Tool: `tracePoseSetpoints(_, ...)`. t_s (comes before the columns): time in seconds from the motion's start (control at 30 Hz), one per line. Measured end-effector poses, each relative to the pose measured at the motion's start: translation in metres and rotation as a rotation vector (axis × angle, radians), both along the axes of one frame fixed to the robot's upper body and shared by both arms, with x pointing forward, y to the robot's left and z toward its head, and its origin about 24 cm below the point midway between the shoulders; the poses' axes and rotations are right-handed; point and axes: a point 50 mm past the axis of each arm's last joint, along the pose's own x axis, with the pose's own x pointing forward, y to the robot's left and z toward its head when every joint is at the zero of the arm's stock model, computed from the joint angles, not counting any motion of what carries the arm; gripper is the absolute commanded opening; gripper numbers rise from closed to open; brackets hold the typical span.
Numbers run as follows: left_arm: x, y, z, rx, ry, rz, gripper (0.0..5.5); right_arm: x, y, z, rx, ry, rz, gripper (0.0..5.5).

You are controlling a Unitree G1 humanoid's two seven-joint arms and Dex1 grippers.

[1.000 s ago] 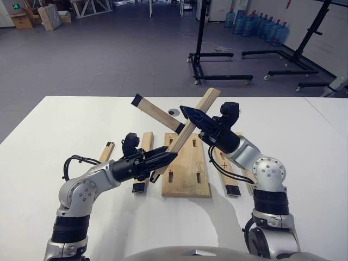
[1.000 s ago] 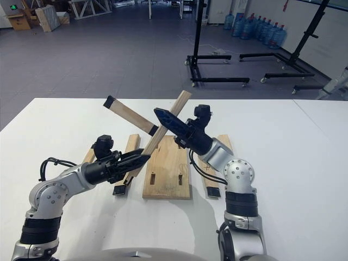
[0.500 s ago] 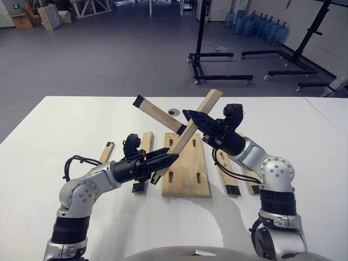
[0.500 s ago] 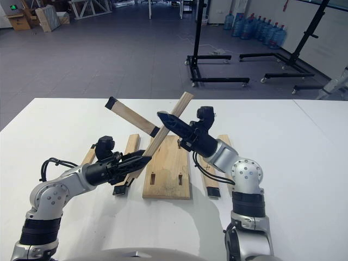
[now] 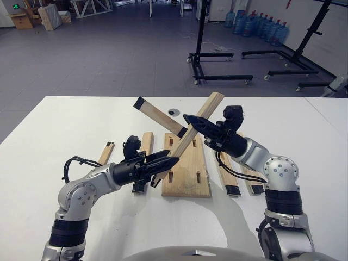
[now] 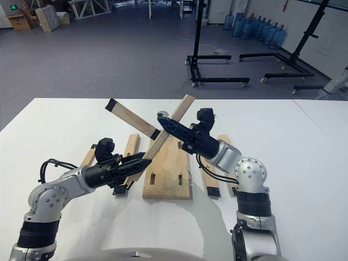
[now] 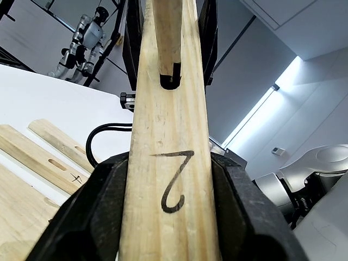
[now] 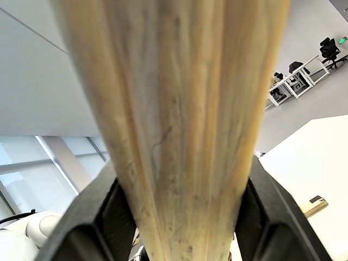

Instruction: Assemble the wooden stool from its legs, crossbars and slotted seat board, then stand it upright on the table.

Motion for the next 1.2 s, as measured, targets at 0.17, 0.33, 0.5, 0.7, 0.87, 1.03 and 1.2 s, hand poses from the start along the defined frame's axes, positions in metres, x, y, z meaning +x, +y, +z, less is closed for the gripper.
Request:
tracePoseSetpoints(0.17, -0.001, 0.000, -0.001, -0.027, 0.019, 0.006, 2.98, -0.003, 0.000, 0.003, -0.038, -0.057, 0.015, 2.07)
tracePoseSetpoints(0.33, 0.006, 0.006, -0.010, -0.020, 0.065, 0.075, 3.65, 0.007, -0.009, 0.012, -0.092, -0.175, -0.122, 2.07)
tracePoseSetpoints(0.5, 0.005, 0.015, -0.024, 0.005, 0.105, 0.132, 4.42, 0.028, -0.041, 0.029, -0.261, -0.395, -0.257, 2.07)
tracePoseSetpoints(0.7, 0.005, 0.010, -0.037, 0.031, 0.132, 0.154, 4.65, 0.078, -0.070, 0.006, -0.646, -0.682, -0.464, 2.07)
tracePoseSetpoints(0.87, 0.005, 0.006, -0.045, 0.072, 0.139, 0.152, 4.65, 0.092, -0.060, 0.008, -0.666, -0.910, -0.388, 2.07)
tracePoseSetpoints(1.03, 0.005, 0.003, -0.046, 0.090, 0.137, 0.143, 4.65, 0.086, -0.053, -0.010, -0.626, -0.937, -0.210, 2.07)
tracePoseSetpoints(1.2, 0.005, 0.004, -0.046, 0.092, 0.133, 0.150, 4.65, 0.082, -0.056, -0.019, -0.623, -0.935, -0.129, 2.07)
